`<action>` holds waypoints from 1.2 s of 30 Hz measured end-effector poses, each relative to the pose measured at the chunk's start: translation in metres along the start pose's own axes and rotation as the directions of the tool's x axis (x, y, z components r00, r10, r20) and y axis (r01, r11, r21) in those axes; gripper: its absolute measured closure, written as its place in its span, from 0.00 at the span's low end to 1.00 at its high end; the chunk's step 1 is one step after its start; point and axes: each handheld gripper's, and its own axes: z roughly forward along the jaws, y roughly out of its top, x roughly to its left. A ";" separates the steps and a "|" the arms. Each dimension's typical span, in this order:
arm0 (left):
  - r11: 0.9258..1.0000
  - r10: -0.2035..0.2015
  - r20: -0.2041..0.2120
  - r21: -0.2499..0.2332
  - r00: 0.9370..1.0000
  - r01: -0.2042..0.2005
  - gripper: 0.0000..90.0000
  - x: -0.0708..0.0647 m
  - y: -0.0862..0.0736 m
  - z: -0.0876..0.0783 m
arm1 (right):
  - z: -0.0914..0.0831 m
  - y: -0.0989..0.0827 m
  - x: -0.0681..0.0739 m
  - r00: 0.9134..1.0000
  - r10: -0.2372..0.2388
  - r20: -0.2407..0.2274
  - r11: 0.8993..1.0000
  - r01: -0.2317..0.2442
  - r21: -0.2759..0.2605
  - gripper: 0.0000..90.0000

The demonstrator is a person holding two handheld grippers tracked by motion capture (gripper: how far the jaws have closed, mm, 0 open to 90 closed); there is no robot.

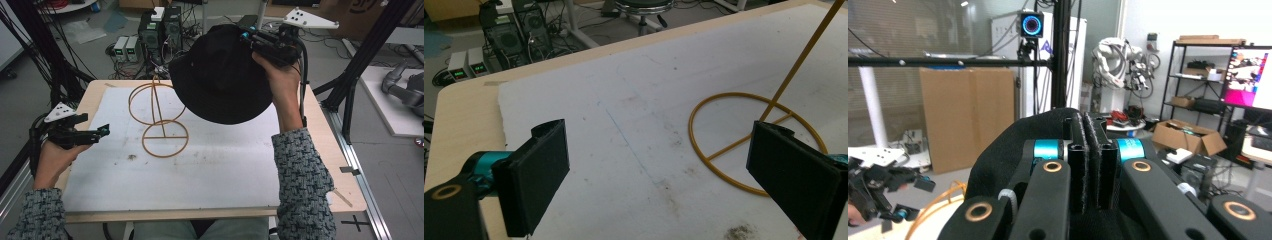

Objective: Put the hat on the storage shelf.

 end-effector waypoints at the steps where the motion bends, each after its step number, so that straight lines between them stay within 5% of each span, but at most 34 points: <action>1: 1.000 0.000 -0.001 0.000 1.000 0.000 0.11 0.000 0.000 0.000 | 0.002 0.000 0.001 1.000 0.006 -0.010 1.000 -0.006 -0.003 0.99; 23: 1.000 0.001 0.000 0.002 1.000 -0.001 0.11 0.002 -0.001 -0.005 | 0.042 0.000 0.019 0.991 0.070 -0.111 0.997 -0.073 -0.023 0.99; 36: 1.000 0.001 -0.002 0.004 1.000 -0.001 0.11 0.003 -0.002 -0.005 | 0.035 0.014 0.022 0.990 0.057 -0.126 0.995 -0.066 -0.070 0.99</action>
